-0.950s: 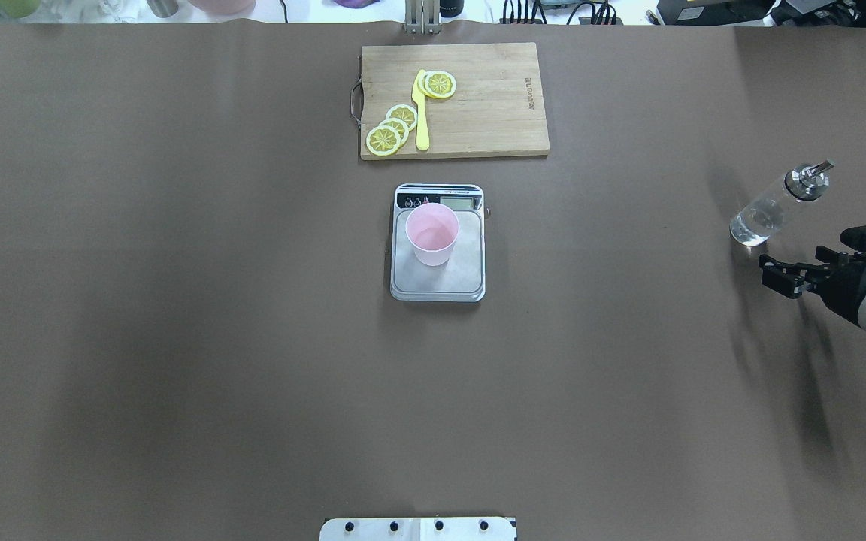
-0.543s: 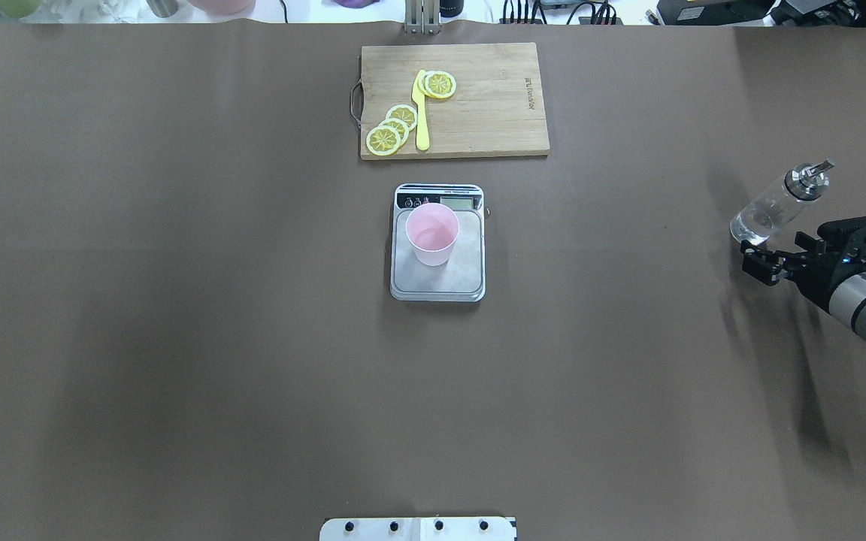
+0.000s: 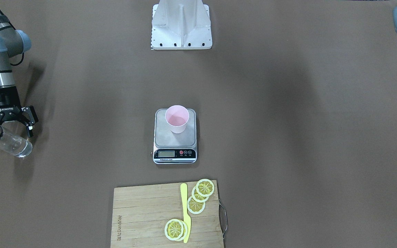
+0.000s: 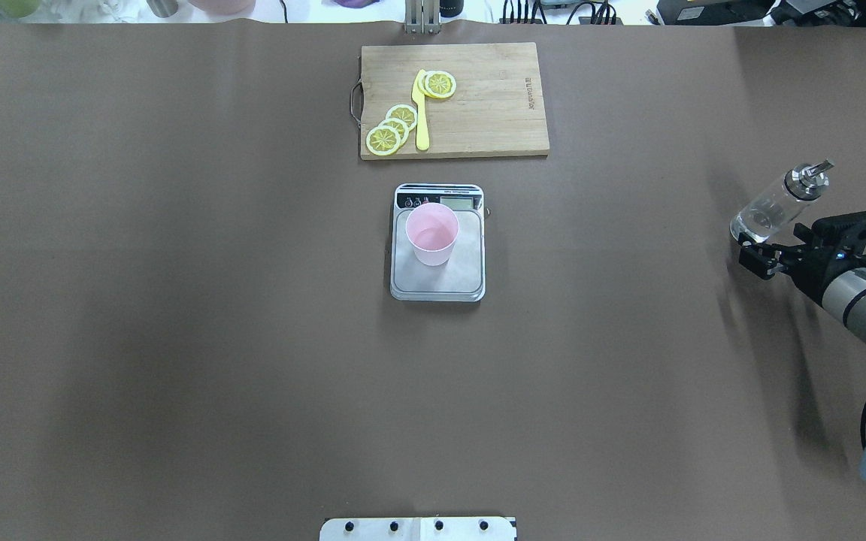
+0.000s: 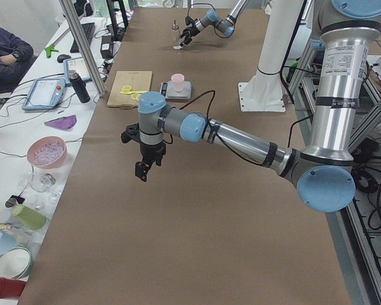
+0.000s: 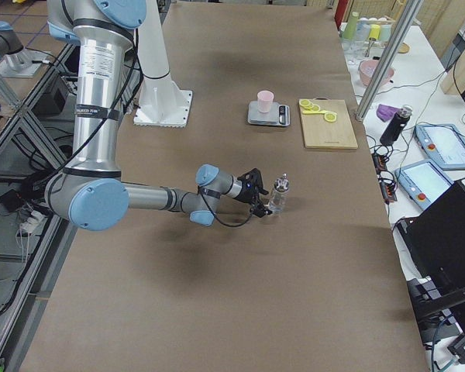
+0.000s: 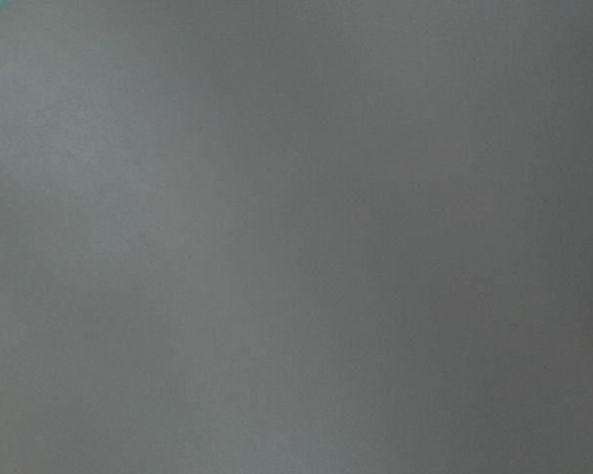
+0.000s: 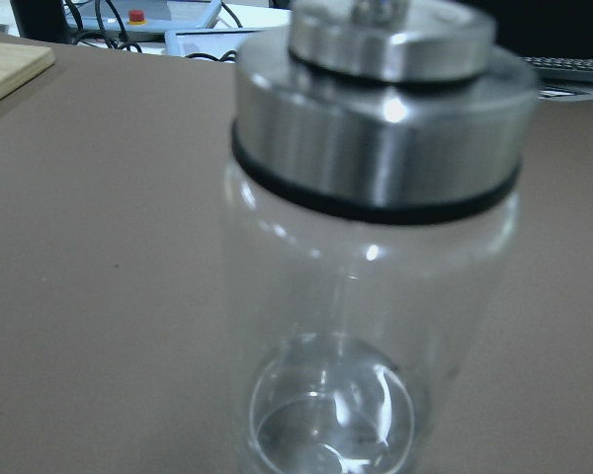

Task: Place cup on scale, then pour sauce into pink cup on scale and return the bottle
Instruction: 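Grasp the glass sauce bottle with the right gripper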

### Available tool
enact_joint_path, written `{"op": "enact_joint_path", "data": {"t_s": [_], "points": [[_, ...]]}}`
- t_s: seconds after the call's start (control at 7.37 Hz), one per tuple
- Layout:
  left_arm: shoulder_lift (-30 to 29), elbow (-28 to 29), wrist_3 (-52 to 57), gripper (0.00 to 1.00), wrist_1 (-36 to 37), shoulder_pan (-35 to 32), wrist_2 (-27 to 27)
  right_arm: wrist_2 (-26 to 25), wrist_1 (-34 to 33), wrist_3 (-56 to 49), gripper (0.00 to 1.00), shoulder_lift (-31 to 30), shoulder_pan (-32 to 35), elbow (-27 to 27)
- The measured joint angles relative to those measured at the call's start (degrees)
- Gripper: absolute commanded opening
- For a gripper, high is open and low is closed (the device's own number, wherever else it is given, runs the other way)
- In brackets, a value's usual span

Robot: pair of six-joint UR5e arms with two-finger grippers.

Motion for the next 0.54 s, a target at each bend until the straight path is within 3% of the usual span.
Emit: {"op": "enact_joint_path", "data": {"t_s": [0.41,0.54], "points": [[0.00,-0.09,0.00,0.98,-0.01,0.00,0.00,-1.25,0.85,-0.29,1.00,3.00,0.09,-3.50],[0.00,-0.08,0.00,0.98,-0.01,0.00,0.00,-1.33,1.30,-0.31,0.94,3.20,0.14,-3.77]]}}
